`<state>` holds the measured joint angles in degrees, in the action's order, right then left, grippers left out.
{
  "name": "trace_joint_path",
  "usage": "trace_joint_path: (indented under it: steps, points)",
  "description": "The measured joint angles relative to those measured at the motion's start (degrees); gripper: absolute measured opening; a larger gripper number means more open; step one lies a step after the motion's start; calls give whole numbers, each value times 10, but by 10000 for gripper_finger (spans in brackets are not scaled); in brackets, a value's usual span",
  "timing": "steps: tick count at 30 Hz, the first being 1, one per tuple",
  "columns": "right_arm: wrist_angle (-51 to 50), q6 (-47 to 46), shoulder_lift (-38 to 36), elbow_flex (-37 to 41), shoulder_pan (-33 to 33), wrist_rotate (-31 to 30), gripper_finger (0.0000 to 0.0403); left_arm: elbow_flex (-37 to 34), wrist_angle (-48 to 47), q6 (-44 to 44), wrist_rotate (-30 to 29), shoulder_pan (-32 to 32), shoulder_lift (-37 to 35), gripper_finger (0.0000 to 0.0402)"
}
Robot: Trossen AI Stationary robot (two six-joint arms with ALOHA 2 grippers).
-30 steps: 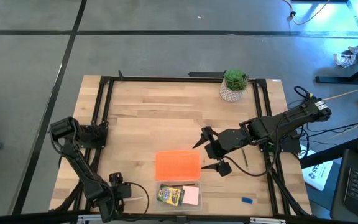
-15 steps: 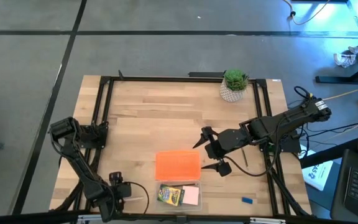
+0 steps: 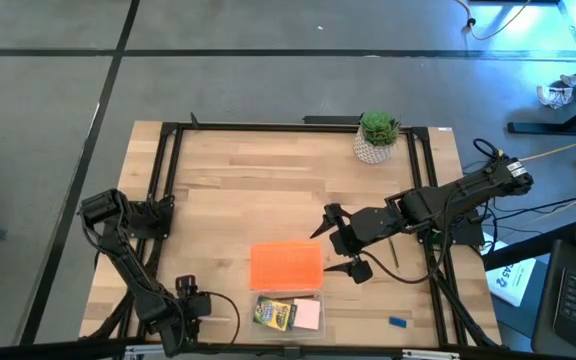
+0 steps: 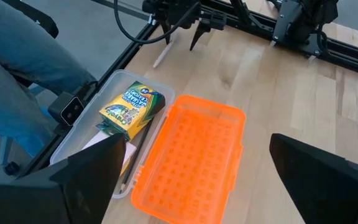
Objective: Pack school essentials
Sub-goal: Put the white pen into the supply box
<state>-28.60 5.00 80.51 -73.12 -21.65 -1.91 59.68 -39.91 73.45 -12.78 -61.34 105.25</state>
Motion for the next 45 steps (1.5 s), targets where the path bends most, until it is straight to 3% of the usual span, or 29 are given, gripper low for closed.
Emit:
trace_joint_path:
  steps: [45]
  points:
    - [0, 0, 0, 0, 0, 0, 398, -1, 1, -1, -2, 1, 0, 11]
